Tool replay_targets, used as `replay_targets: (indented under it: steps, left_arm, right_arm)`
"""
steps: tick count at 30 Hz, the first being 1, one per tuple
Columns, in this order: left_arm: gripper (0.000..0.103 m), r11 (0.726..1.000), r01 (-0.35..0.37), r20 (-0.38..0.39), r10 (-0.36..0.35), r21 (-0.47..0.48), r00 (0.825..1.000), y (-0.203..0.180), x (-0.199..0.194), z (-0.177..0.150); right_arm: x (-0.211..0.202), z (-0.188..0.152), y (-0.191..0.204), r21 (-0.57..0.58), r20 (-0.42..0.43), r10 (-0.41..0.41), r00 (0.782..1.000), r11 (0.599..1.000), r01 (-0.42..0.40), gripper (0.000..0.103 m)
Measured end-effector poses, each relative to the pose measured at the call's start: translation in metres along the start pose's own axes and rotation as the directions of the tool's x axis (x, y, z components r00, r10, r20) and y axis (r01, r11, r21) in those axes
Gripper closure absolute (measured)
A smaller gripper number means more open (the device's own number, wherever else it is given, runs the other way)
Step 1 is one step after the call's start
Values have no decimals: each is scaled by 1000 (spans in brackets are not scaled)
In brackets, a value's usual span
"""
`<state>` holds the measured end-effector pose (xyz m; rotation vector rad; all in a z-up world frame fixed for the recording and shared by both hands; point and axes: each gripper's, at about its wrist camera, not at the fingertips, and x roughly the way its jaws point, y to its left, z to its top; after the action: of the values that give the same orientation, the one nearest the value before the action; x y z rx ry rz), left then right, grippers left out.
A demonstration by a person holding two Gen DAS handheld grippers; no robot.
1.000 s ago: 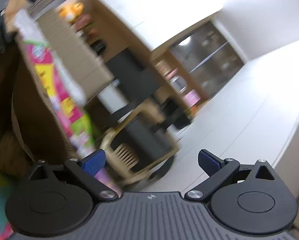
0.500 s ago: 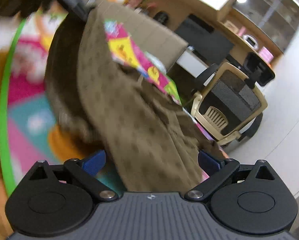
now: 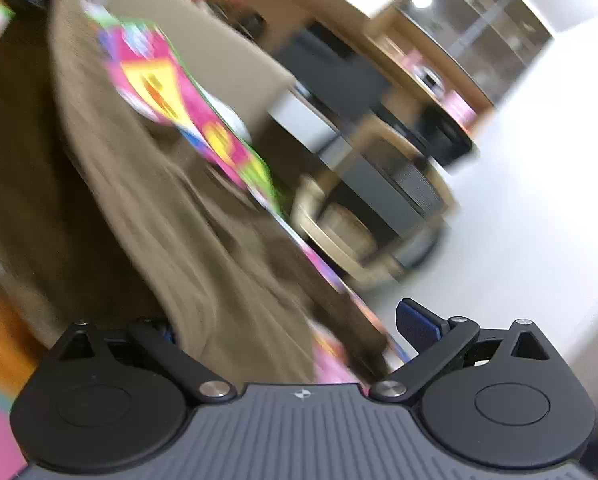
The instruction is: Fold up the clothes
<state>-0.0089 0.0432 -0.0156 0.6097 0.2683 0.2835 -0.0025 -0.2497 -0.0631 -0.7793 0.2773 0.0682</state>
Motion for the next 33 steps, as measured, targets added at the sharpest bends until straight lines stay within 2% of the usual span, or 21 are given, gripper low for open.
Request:
replay_targets:
  steps: [3, 5, 9, 13, 15, 17, 19, 21, 24, 26, 28, 31, 33]
  left_arm:
    - [0, 998, 69, -73, -69, 4, 995, -13, -5, -21]
    - [0, 996, 79, -104, -75, 39, 992, -18, -4, -30]
    - [0, 1000, -5, -68, 7, 31, 998, 2, -12, -22]
    - [0, 999, -51, -55, 52, 4, 997, 22, -28, -15]
    - [0, 1000, -15, -88, 15, 8, 996, 23, -35, -19]
    - [0, 999, 51, -140, -48, 16, 989, 23, -42, -27]
    - [0, 985, 172, -220, -165, 12, 961, 22, -46, -41]
    - [0, 958, 284, -269, -283, -34, 921, 24, -49, -52]
    - [0, 901, 408, -252, -432, -144, 866, 36, -55, -54]
    - [0, 863, 455, -194, -496, -218, 847, 47, -55, -43]
    - [0, 819, 488, -132, -542, -301, 830, 55, -48, -29]
    - [0, 743, 513, -56, -589, -429, 806, 63, -22, -2]
    - [0, 695, 500, -34, -600, -517, 799, 66, 4, 13]
  right_arm:
    - [7, -36, -11, -4, -103, -64, 993, 998, 64, 4]
    - [8, -51, -16, -13, -126, -110, 986, 994, 109, 4]
    - [-14, -36, -47, 26, -39, -213, 976, 977, 214, 4]
    - [-47, -21, -72, 73, 56, -258, 965, 964, 254, 4]
    - [-53, -24, -72, 45, 68, -239, 969, 971, 236, 3]
    - [-50, -32, -69, -10, 39, -147, 988, 989, 147, 2]
    - [-51, -45, -63, -39, -12, -28, 1000, 999, 27, 2]
    - [-54, -59, -57, -60, -67, 93, 993, 993, -97, 2]
    - [-61, -69, -60, 1, -75, 205, 976, 979, -205, 2]
    - [-66, -67, -70, 77, -35, 251, 967, 966, -248, 2]
    - [-67, -56, -84, 156, 40, 286, 957, 945, -289, 1]
    - [-62, -33, -107, 284, 177, 332, 927, 884, -371, 0]
    - [-52, -17, -118, 346, 246, 350, 904, 839, -420, 0]
